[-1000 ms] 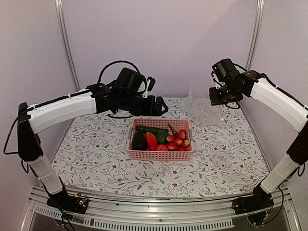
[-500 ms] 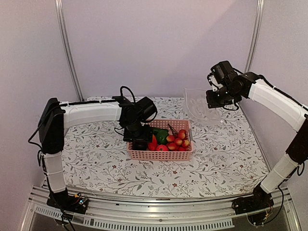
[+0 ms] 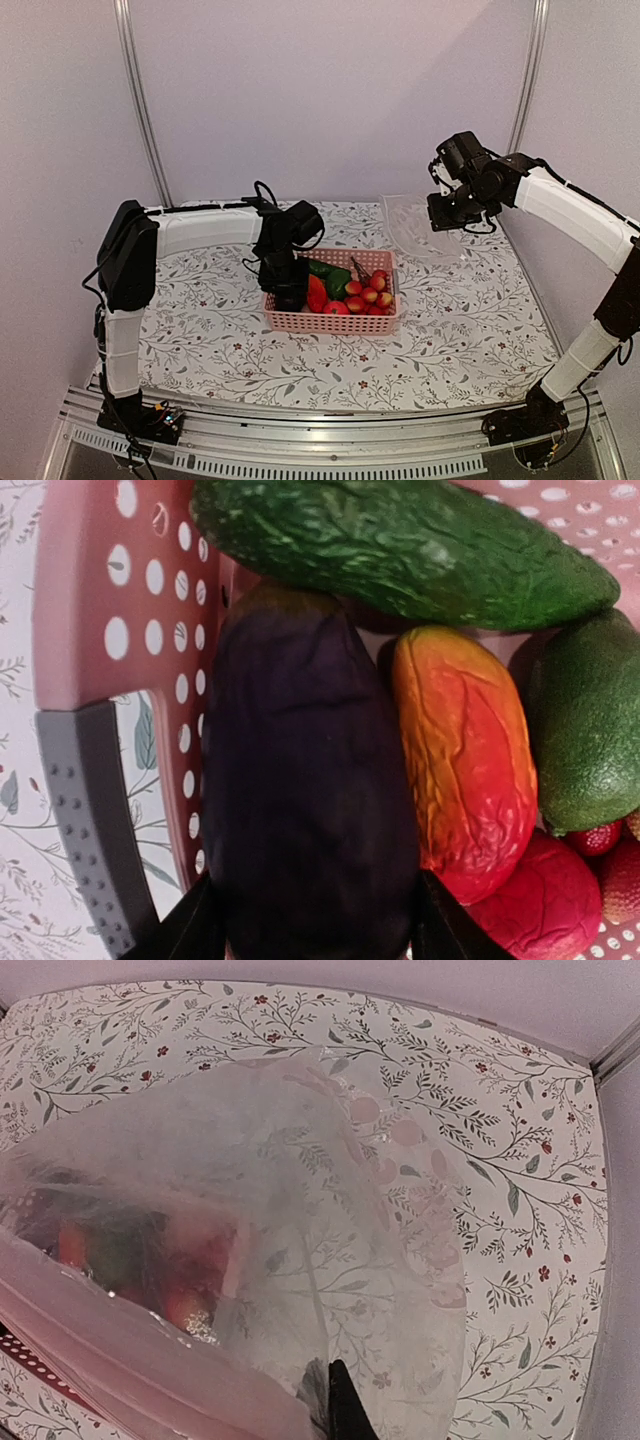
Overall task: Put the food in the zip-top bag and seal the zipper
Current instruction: Pick up the fake vegetable from the bin, then place the fake vegetable in the zipper food storage bag.
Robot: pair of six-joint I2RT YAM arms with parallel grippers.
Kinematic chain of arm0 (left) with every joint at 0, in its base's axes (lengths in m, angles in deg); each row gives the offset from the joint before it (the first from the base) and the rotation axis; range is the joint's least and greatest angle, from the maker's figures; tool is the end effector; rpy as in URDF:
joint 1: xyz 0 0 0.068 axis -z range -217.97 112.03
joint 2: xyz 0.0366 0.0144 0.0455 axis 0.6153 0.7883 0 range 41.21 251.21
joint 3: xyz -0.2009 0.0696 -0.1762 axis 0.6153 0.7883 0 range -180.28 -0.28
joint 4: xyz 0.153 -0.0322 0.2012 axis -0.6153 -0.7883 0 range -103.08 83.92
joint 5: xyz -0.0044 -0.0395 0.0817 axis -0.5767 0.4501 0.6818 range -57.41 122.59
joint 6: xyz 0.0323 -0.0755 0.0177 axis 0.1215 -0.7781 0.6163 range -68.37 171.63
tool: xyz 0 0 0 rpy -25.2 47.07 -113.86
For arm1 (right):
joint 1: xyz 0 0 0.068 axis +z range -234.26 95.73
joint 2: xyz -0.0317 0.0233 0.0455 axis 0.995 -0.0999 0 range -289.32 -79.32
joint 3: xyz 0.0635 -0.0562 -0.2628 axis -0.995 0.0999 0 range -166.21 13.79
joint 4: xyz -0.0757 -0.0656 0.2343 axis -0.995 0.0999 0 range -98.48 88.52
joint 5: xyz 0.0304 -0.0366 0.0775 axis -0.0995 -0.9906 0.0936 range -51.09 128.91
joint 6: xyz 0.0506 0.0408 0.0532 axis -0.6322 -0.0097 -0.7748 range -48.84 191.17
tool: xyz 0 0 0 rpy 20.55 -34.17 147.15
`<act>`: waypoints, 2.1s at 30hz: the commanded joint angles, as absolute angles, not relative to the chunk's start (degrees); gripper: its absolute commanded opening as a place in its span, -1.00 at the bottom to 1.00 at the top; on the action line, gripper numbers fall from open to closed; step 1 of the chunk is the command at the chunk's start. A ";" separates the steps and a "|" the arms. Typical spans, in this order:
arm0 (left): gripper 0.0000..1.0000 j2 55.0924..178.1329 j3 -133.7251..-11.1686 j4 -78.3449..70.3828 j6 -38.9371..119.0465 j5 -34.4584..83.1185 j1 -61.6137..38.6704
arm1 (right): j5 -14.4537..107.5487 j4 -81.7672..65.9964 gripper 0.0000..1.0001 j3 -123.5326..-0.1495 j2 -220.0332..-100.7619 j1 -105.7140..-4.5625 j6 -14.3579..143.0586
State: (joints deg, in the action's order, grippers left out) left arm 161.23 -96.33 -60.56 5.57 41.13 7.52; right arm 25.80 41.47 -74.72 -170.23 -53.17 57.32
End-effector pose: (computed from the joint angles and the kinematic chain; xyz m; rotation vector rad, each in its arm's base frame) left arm 0.3056 -0.2953 0.1595 -0.0362 2.8940 -0.0592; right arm 0.3114 0.1682 0.3155 -0.2727 2.4370 0.0592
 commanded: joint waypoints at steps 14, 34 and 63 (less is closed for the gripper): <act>-0.20 148.70 -107.85 -50.10 13.91 36.10 7.75 | 27.36 44.77 -1.00 -78.44 -173.14 -53.42 55.17; -0.36 154.42 -100.47 -3.66 13.44 23.88 11.95 | 40.54 47.18 -1.00 -91.34 -182.05 -54.01 48.98; -0.48 160.22 -97.22 4.46 15.22 21.78 13.79 | 42.47 41.80 -1.00 -91.93 -180.12 -55.00 45.13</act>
State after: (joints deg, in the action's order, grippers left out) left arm 161.56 -98.89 0.53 10.16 25.96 12.62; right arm 41.17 43.29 -91.87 -179.26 -54.81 44.64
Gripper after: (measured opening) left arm 0.559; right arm 0.004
